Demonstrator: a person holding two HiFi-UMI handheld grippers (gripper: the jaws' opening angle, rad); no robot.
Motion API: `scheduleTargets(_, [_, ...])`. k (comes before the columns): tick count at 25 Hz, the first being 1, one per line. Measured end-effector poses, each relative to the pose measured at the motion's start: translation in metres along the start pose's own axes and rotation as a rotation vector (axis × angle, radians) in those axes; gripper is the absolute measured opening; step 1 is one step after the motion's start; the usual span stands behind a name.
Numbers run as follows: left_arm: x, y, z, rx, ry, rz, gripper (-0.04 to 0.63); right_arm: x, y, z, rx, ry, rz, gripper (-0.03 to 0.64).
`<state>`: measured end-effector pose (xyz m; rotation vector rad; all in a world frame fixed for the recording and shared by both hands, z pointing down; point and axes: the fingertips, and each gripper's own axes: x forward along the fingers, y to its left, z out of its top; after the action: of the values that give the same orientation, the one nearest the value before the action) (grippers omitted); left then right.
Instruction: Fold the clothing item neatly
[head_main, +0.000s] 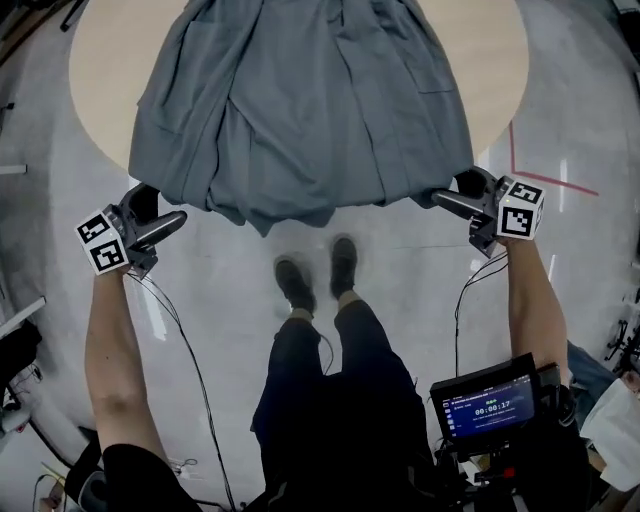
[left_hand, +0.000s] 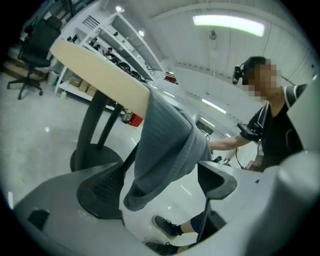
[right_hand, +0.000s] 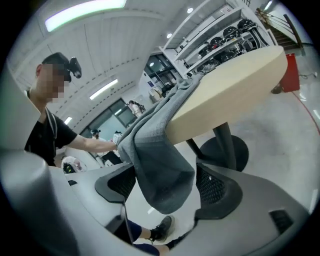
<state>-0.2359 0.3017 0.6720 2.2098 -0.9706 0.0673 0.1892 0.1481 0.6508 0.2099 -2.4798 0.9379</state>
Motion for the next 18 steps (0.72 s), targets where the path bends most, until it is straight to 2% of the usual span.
scheduleTargets(1, [0.007, -0.005, -0.001, 0.024, 0.018, -0.048, 0.439, -0.001, -0.002, 0.004, -0.014, -0.024, 0.022, 0.351])
scheduleTargets(3, [0.013, -0.009, -0.004, 0.052, 0.030, -0.092, 0.439, -0.003, -0.009, 0.008, -0.045, -0.039, 0.039, 0.353])
scheduleTargets(7, [0.022, -0.008, -0.005, 0.082, 0.041, -0.097, 0.434, 0.022, 0.002, 0.006, -0.086, -0.005, 0.138, 0.350])
scheduleTargets(9, [0.024, -0.013, -0.005, 0.095, 0.046, -0.104, 0.349, 0.029, 0.014, 0.007, -0.079, -0.009, 0.187, 0.338])
scheduleTargets(10, [0.023, -0.017, -0.006, 0.097, 0.048, -0.107, 0.284, 0.028, 0.018, 0.006, -0.069, -0.014, 0.190, 0.267])
scheduleTargets(11, [0.022, -0.023, -0.007, 0.092, 0.048, -0.108, 0.196, 0.024, 0.021, 0.005, -0.055, -0.021, 0.182, 0.156])
scheduleTargets(12, [0.019, -0.032, -0.005, 0.080, 0.042, -0.108, 0.105, 0.017, 0.025, 0.006, -0.041, -0.030, 0.172, 0.104])
scheduleTargets(13, [0.015, -0.043, 0.001, 0.067, 0.033, -0.108, 0.049, 0.007, 0.032, 0.010, -0.030, -0.037, 0.164, 0.067])
scheduleTargets(15, [0.008, -0.066, 0.045, 0.088, 0.009, -0.116, 0.015, -0.016, 0.046, 0.041, -0.044, -0.069, 0.166, 0.033])
scheduleTargets(18, [0.013, -0.081, 0.182, 0.279, -0.029, -0.143, 0.012, -0.054, 0.052, 0.148, -0.134, -0.228, 0.166, 0.031])
